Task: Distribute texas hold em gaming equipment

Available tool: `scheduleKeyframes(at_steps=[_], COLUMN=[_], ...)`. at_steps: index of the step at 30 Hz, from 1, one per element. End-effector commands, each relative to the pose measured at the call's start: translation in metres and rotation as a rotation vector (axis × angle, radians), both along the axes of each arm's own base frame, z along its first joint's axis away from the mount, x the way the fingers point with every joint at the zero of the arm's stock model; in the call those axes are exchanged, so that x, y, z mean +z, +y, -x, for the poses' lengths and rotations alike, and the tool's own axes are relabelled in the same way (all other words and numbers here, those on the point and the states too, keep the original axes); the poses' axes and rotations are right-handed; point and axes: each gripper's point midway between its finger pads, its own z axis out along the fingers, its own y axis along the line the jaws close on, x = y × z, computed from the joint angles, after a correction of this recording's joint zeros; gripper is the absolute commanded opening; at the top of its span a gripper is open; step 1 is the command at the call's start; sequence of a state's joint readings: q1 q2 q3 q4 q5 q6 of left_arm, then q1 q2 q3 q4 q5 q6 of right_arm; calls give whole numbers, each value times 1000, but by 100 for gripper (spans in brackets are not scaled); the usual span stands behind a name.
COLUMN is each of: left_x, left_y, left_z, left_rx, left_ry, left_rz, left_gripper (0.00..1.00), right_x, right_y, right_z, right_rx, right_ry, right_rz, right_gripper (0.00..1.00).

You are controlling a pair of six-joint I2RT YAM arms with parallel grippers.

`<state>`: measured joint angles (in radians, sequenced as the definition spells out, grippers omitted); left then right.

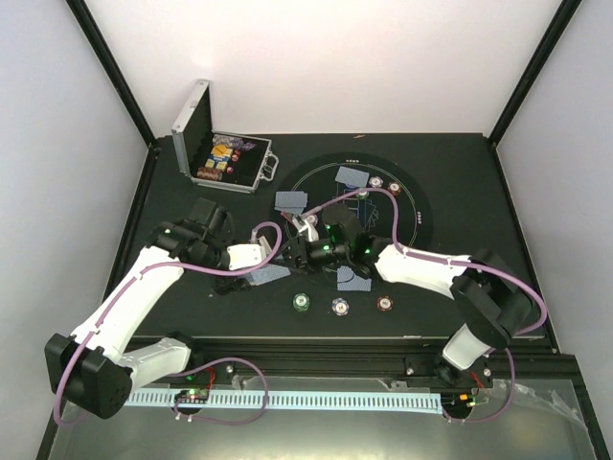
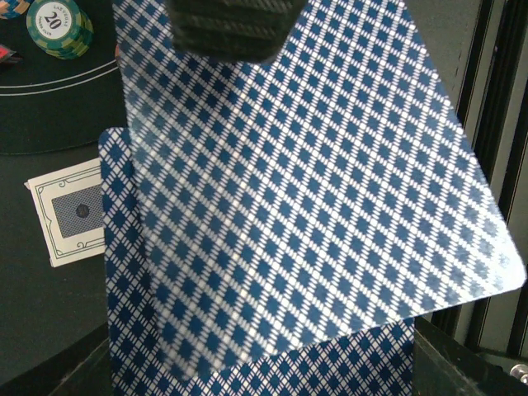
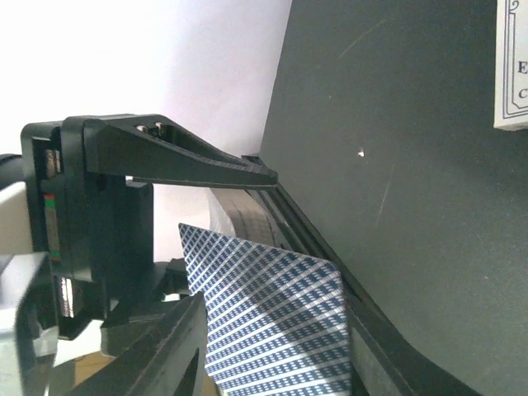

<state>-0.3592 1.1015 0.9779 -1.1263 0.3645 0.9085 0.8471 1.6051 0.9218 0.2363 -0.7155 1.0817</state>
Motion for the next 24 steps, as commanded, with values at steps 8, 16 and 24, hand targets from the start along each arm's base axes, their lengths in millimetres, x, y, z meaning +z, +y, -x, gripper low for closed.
scheduleKeyframes(at_steps=[8, 16, 24], left_x=[13, 12, 13], left_y=[-3, -2, -3], left_z=[-3, -3, -3], left_rx=[-17, -17, -18], left_ry=[-34, -32, -26], left_rz=[22, 21, 24], left_gripper=[2, 2, 2], right_x=[-1, 6, 13], right_y=[-11, -27, -44], right_z=[2, 4, 2], right_rx=[-18, -37, -44], right_ry=[-11, -20, -41], right_rz=[33, 30, 36], right_gripper=[17, 1, 1])
